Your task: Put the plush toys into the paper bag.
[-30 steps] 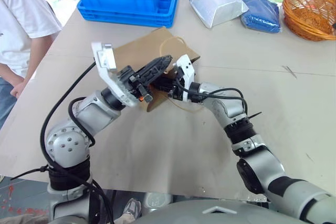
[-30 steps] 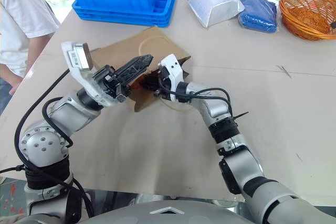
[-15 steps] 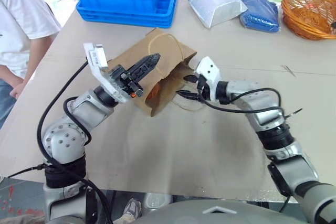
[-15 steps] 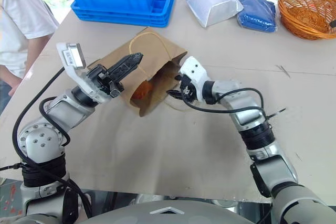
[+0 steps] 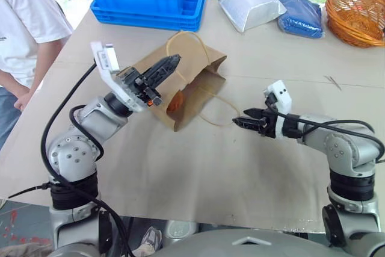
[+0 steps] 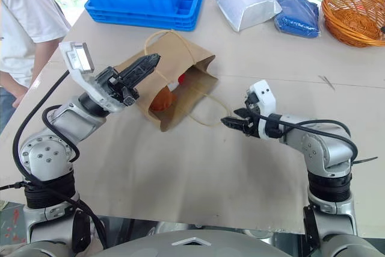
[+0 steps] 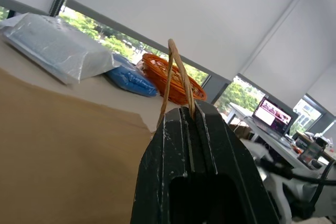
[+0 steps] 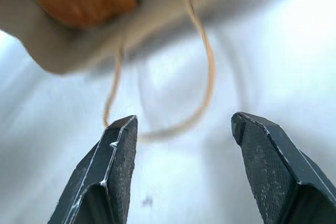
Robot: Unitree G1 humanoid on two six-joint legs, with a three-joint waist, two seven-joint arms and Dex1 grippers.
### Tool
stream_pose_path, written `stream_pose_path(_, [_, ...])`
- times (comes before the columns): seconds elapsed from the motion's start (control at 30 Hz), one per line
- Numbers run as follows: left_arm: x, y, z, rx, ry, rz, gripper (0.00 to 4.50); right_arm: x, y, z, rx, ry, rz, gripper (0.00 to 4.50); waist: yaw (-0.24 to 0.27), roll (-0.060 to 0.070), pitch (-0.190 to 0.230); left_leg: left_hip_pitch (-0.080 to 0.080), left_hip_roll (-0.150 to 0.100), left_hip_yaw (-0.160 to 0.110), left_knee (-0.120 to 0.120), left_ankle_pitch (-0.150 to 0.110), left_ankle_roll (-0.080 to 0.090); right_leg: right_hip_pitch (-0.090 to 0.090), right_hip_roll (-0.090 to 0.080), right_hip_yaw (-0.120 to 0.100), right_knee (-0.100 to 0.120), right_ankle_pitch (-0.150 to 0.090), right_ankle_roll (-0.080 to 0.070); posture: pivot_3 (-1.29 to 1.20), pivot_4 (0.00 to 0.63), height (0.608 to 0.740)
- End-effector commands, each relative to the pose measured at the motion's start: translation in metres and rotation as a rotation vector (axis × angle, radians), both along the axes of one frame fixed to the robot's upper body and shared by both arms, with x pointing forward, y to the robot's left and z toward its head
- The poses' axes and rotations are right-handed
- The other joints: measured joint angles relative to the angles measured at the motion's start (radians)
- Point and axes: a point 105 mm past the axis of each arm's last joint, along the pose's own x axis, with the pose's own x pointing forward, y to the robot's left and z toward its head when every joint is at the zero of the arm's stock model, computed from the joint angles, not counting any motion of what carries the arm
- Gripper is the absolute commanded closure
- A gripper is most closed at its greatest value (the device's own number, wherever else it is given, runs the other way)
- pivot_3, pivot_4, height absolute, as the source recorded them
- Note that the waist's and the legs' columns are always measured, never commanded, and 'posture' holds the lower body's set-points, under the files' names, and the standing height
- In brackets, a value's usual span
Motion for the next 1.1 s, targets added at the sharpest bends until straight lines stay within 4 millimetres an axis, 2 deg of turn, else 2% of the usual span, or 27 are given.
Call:
stream_pose_path(0.03, [-0.004,0.0,0.014,0.008,-0.059,-0.002,4.5,0.004,0.001,0.001,0.059,0.027,-0.034,1.73,0.0,0.0,0.0,0.0,0.0,0.0,0.0,0.0,0.0,0.0,0.0,0.0,0.0,0.0,0.0,0.0,0.15,0.74])
stream_pose_path(0.17, [-0.006,0.0,0.014,0.018,-0.062,-0.003,4.5,0.005,0.006,0.005,0.121,0.062,-0.02,1.73,0.0,0.0,0.0,0.0,0.0,0.0,0.0,0.0,0.0,0.0,0.0,0.0,0.0,0.0,0.0,0.0,0.15,0.74])
stream_pose_path(0.2, [-0.006,0.0,0.014,0.023,-0.064,-0.005,4.5,0.006,0.01,0.006,0.158,0.086,-0.011,1.97,0.0,0.0,0.0,-0.001,0.0,0.0,0.0,0.0,0.0,0.0,0.0,0.0,0.0,0.0,0.0,0.0,0.15,0.74])
stream_pose_path(0.23, [-0.007,-0.001,0.014,0.026,-0.066,-0.008,4.5,0.007,0.013,0.005,0.175,0.104,-0.002,2.43,-0.001,0.0,0.0,0.0,0.0,0.0,0.0,0.0,0.0,0.0,0.0,0.0,0.0,0.0,0.0,0.0,0.15,0.74])
stream_pose_path(0.27, [-0.007,-0.003,0.014,0.028,-0.069,-0.011,4.5,0.008,0.015,0.004,0.184,0.113,0.003,2.5,-0.002,0.0,0.0,0.0,0.0,0.0,0.0,0.0,0.0,0.0,0.0,0.0,0.0,0.0,0.0,0.0,0.15,0.74])
stream_pose_path(0.33, [-0.008,-0.004,0.016,0.032,-0.078,-0.014,4.5,0.01,0.017,0.005,0.202,0.117,0.006,3.37,-0.003,0.0,0.0,0.0,0.0,0.0,0.0,0.0,0.0,0.0,0.0,0.0,0.0,0.0,0.0,0.0,0.15,0.74])
stream_pose_path(0.4, [-0.009,-0.005,0.02,0.036,-0.092,-0.014,4.5,0.012,0.016,0.016,0.257,0.107,0.007,4.35,-0.002,0.0,0.0,0.0,0.0,0.0,0.0,0.0,0.0,0.0,0.0,0.0,0.0,0.0,0.0,0.0,0.15,0.74])
stream_pose_path(0.43, [-0.009,-0.005,0.022,0.038,-0.102,-0.014,4.5,0.013,0.016,0.025,0.303,0.097,0.008,4.48,-0.002,0.0,0.0,-0.001,0.0,0.0,0.0,0.0,0.0,0.0,0.0,0.0,0.0,0.0,0.0,0.0,0.15,0.74])
stream_pose_path(0.47, [-0.009,-0.005,0.024,0.039,-0.109,-0.014,4.5,0.013,0.015,0.031,0.334,0.09,0.01,4.48,-0.002,0.0,0.0,-0.001,0.0,0.0,0.0,0.0,0.0,0.0,0.0,0.0,0.0,0.0,0.0,0.0,0.15,0.74])
stream_pose_path(0.5, [-0.009,-0.004,0.028,0.043,-0.122,-0.015,4.5,0.013,0.013,0.045,0.403,0.077,0.009,4.48,-0.002,0.0,0.0,-0.001,0.0,0.0,0.0,0.0,0.0,0.0,0.0,0.0,0.0,0.0,0.0,0.0,0.15,0.74])
stream_pose_path(0.6, [-0.005,0.0,0.045,0.067,-0.18,-0.017,4.5,0.013,0.003,0.106,0.653,-0.03,0.037,4.48,-0.002,0.0,0.0,-0.002,0.0,-0.001,0.0,0.0,0.0,-0.001,0.0,0.0,0.0,0.0,0.0,0.0,0.15,0.74])
stream_pose_path(0.67, [-0.002,0.0,0.054,0.09,-0.212,-0.033,4.5,0.011,0.001,0.137,0.737,-0.104,0.056,4.48,-0.003,0.0,0.0,-0.001,-0.001,-0.001,0.0,0.0,0.0,-0.001,0.001,0.0,0.001,0.0,0.0,0.0,0.15,0.74])
stream_pose_path(0.73, [0.001,-0.001,0.058,0.117,-0.235,-0.062,4.5,0.009,0.003,0.158,0.777,-0.15,0.064,4.48,-0.006,0.001,0.0,0.0,-0.001,-0.001,0.0,0.0,0.0,-0.001,0.001,0.0,0.001,0.0,0.0,0.0,0.15,0.74])
stream_pose_path(0.87, [0.009,-0.003,0.057,0.159,-0.253,-0.114,4.5,0.009,0.006,0.187,0.849,-0.166,0.033,4.48,-0.009,0.001,0.0,0.0,-0.001,0.0,-0.002,0.0,0.0,-0.001,0.001,0.0,0.001,0.0,0.0,0.0,0.15,0.74])
stream_pose_path(0.97, [0.017,-0.008,0.05,0.19,-0.263,-0.157,4.5,0.001,0.009,0.202,0.88,-0.13,0.023,4.48,-0.01,0.001,0.0,-0.002,-0.003,0.001,-0.001,0.0,0.0,-0.003,-0.001,0.0,0.001,0.0,0.0,0.0,0.15,0.74])
stream_pose_path(1.03, [0.023,-0.012,0.045,0.206,-0.269,-0.175,4.5,-0.005,0.01,0.204,0.863,-0.1,0.022,4.48,-0.012,0.001,0.0,-0.003,-0.003,0.001,-0.001,0.0,0.0,-0.004,-0.001,0.0,0.001,0.0,0.0,0.0,0.15,0.74])
stream_pose_path(1.1, [0.031,-0.013,0.039,0.214,-0.257,-0.182,4.5,-0.007,0.011,0.196,0.821,-0.086,0.004,4.48,-0.01,0.001,0.0,-0.003,-0.003,0.002,-0.001,0.0,0.0,-0.004,-0.001,0.0,0.001,0.0,0.0,0.0,0.15,0.74])
